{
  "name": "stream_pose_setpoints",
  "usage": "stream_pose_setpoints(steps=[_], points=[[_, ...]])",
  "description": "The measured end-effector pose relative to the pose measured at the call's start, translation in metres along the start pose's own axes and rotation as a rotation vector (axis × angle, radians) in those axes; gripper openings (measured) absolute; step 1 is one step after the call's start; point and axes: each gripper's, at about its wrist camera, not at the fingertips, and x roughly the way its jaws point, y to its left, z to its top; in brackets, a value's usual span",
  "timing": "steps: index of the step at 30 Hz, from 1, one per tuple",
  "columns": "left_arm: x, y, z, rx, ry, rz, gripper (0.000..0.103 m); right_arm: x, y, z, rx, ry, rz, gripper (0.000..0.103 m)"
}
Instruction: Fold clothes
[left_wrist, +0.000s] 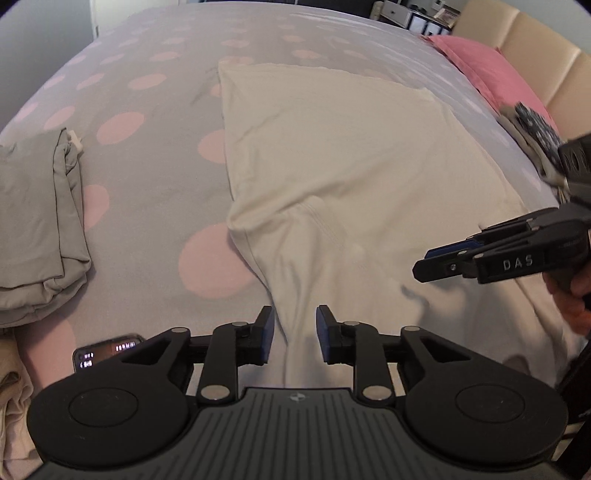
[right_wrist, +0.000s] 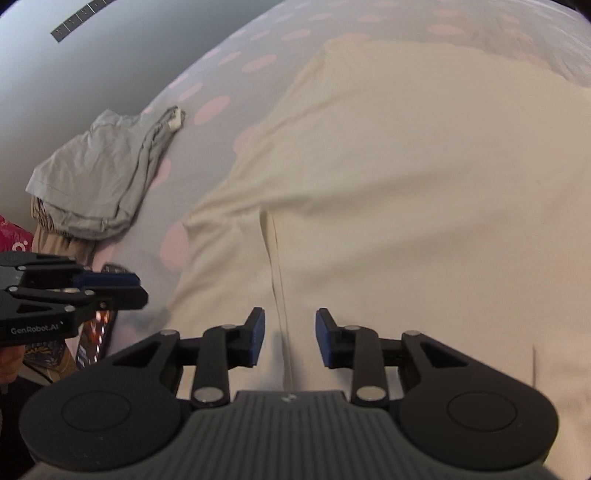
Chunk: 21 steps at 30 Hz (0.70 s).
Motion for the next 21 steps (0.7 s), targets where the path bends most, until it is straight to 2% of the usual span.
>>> stream_pose_setpoints(steps=[2,4,7,12,14,16,17,18,19,21], points=[[-0.006,-0.011,-0.012,0.023,-0.003,0.008,0.026,-0.007,-0.005,-0.011,0.031,0.018,0.002,0.034],[-0.014,-0.022,-0.027,0.046,-0.006,0.04,0.039,-0.013,-0.01,-0.021,0.061,0.036,0.004,0.034],[-0.024,-0.038,-0.05,0.096,-0.031,0.096,0.049,-0.02,-0.015,-0.034,0.108,0.055,0.011,0.035],[-0.016,-0.049,-0.072,0.159,0.024,0.217,0.05,-0.008,-0.017,-0.039,0.185,0.038,0.044,0.035],[-0.014,-0.051,-0.075,0.179,0.038,0.241,0.048,-0.005,-0.018,-0.041,0.214,0.028,0.053,0.033],[-0.013,-0.052,-0.078,0.195,0.05,0.249,0.047,-0.009,-0.018,-0.041,0.227,0.012,0.058,0.01],[-0.012,-0.054,-0.079,0.212,0.053,0.259,0.046,-0.013,-0.018,-0.041,0.229,0.001,0.065,0.006],[-0.011,-0.056,-0.08,0.23,0.055,0.269,0.038,-0.017,-0.018,-0.04,0.232,-0.009,0.072,0.004],[-0.009,-0.058,-0.082,0.247,0.058,0.279,0.023,-0.018,-0.018,-0.04,0.225,-0.014,0.068,0.003],[-0.008,-0.063,-0.084,0.279,0.063,0.266,0.006,-0.018,-0.018,-0.041,0.203,-0.017,0.047,0.003]])
